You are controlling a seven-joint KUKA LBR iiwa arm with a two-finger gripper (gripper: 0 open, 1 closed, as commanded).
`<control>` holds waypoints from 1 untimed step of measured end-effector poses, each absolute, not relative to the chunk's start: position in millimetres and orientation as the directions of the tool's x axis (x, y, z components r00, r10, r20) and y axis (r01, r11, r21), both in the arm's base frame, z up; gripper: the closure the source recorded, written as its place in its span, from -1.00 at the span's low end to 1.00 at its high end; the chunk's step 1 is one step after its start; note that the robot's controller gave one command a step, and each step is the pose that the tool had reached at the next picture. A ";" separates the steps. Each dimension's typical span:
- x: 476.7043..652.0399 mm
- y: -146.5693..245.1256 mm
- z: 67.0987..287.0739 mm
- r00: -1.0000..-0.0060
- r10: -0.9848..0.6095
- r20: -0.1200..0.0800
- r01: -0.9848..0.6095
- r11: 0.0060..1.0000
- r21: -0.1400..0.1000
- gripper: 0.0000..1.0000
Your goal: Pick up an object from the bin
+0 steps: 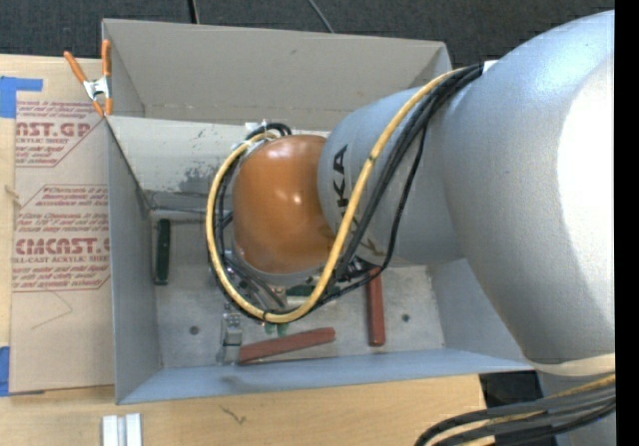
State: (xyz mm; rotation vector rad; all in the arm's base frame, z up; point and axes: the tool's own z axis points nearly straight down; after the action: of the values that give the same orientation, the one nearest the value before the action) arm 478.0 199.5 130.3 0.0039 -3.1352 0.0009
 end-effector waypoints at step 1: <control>480.0 199.0 132.7 -1.000 -0.001 0.001 -0.001 1.000 0.001 -1.00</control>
Offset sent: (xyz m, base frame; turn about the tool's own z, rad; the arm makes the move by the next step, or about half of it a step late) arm 0.0168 -0.0672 -0.0064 -0.0025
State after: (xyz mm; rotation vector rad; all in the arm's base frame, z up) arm 480.0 199.0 132.7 0.0009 -3.1407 -0.0012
